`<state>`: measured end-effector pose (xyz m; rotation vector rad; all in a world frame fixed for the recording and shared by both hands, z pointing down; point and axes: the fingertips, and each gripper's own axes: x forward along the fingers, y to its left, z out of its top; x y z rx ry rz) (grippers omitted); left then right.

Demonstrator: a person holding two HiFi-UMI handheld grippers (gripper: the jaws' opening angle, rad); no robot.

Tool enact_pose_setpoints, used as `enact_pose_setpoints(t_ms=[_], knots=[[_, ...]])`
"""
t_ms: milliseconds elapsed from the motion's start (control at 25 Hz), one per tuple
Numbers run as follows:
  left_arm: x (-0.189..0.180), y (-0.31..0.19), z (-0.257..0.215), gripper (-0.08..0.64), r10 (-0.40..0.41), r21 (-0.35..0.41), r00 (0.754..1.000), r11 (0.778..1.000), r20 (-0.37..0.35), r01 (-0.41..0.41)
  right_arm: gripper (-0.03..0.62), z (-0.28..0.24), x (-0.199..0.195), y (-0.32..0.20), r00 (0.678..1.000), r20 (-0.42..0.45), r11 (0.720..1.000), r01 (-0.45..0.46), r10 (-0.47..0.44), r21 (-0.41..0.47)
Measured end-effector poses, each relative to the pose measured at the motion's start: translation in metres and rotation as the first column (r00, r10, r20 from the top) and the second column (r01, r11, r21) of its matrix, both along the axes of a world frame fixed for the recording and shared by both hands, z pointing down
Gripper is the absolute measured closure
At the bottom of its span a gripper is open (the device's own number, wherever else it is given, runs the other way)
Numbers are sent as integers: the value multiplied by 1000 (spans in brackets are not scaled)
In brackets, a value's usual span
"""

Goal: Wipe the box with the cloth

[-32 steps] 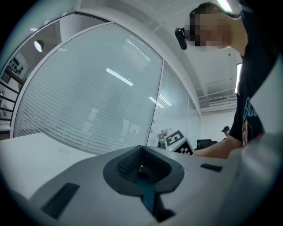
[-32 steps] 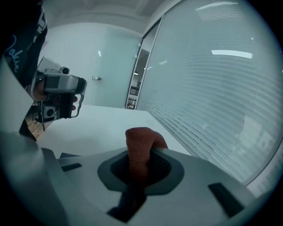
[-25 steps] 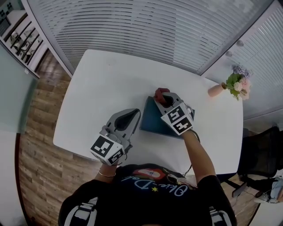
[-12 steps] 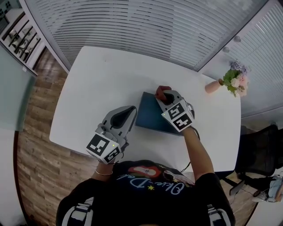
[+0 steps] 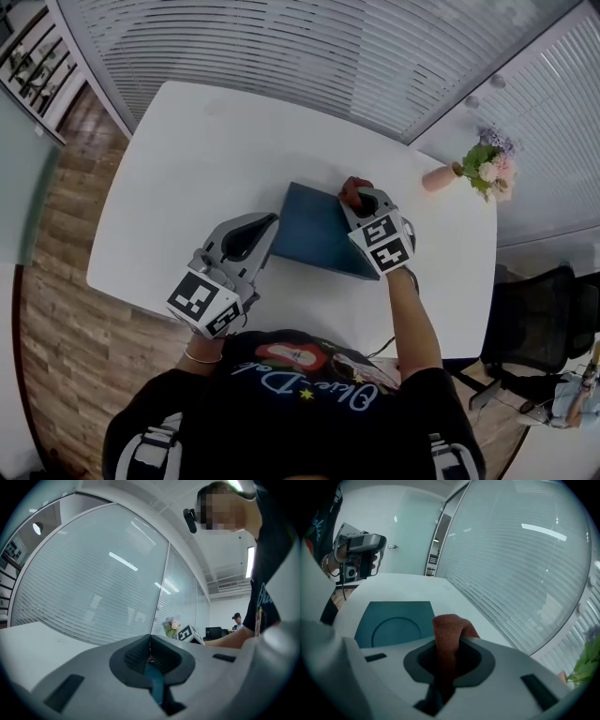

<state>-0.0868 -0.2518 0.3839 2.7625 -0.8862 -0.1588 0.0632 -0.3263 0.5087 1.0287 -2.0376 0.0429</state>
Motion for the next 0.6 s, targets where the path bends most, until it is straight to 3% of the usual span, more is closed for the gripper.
enact_pose_setpoints(t_ms=[600], knots=[[2, 2, -3, 555, 29, 10, 1000, 1000, 0, -29, 549, 1, 71, 18, 978, 14, 978, -210, 210, -7]])
